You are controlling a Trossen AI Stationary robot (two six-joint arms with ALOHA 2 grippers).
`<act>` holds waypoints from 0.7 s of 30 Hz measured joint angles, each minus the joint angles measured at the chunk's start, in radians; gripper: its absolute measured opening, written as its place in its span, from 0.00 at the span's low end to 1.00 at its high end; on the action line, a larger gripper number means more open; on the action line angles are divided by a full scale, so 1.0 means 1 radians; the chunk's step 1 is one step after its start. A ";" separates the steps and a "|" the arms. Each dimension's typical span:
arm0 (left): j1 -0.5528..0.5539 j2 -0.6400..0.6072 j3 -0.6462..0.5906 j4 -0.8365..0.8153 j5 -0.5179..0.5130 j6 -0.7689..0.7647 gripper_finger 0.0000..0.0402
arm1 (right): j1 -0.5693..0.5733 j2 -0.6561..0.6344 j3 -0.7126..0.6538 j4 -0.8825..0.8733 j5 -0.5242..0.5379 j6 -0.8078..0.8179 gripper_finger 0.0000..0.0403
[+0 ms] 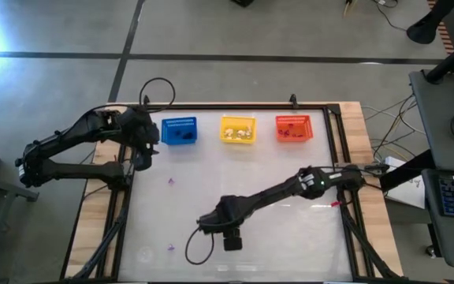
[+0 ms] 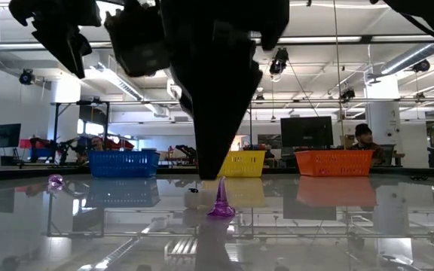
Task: Sort Halloween decoration
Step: Put the white skeleton toy into the yellow bin
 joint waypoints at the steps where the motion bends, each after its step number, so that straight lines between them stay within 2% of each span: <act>1: 0.000 0.000 0.000 -0.001 0.000 0.000 0.37 | 0.002 0.008 0.000 0.002 0.000 0.001 0.34; 14: 0.000 -0.003 0.000 -0.005 0.001 0.000 0.37 | 0.015 0.053 0.001 0.017 -0.009 0.087 0.33; 17: 0.000 -0.004 0.000 -0.005 0.001 0.000 0.37 | 0.015 0.053 0.000 0.015 -0.008 0.115 0.28; 21: 0.000 -0.004 0.000 -0.005 0.001 -0.004 0.37 | 0.014 0.053 0.000 -0.006 -0.012 0.128 0.12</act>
